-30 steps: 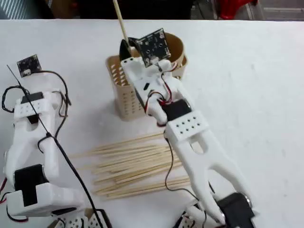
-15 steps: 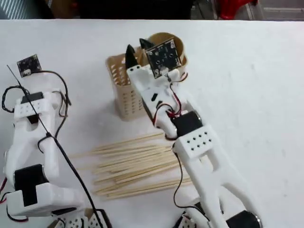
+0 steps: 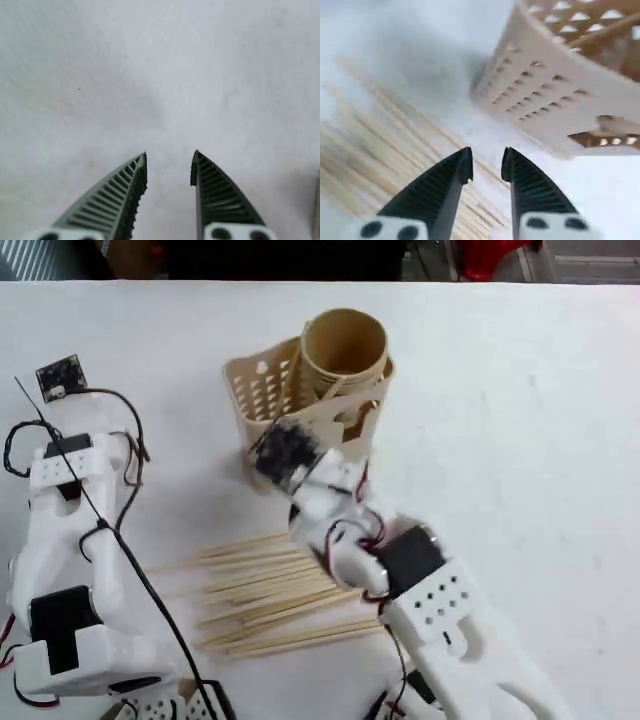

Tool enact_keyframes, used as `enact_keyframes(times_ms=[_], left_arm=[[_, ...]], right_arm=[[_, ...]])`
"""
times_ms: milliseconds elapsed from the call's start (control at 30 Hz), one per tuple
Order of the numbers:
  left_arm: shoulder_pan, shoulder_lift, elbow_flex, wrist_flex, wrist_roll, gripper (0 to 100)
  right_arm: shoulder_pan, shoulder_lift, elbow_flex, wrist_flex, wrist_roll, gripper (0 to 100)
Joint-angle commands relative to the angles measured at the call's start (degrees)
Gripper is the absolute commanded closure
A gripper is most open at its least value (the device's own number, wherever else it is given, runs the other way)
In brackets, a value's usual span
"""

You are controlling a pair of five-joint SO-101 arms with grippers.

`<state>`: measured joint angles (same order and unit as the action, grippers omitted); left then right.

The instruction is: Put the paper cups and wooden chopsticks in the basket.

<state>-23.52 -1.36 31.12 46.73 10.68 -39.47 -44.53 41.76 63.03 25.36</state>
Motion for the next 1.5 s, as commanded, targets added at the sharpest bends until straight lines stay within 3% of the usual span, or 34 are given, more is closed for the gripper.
enact_keyframes(times_ms=[0,167,367,533,667,1167,1467], left_arm=[[0.5,-0.3,-0.2,-1.0,0.4,83],[0.5,-0.3,-0.2,-1.0,0.4,83],[0.5,-0.3,-0.2,-1.0,0.4,83],[0.5,-0.3,-0.2,-1.0,0.4,83],[0.6,-0.3,-0.2,-1.0,0.4,83],[0.6,-0.3,-0.2,-1.0,0.4,83],[0.7,-0.3,-0.2,-1.0,0.4,83]], right_arm=[[-3.8,0.5,3.8,0.7,6.7,88.9],[-4.2,0.8,10.0,-0.1,13.4,88.9],[-4.2,1.1,17.8,-9.0,14.9,88.9],[-4.3,1.1,21.2,-9.7,18.0,88.9],[-4.3,3.5,21.0,-9.5,18.4,88.9],[-3.9,34.3,9.6,-14.1,19.4,89.4],[1.0,32.7,8.4,-14.3,19.1,98.1]])
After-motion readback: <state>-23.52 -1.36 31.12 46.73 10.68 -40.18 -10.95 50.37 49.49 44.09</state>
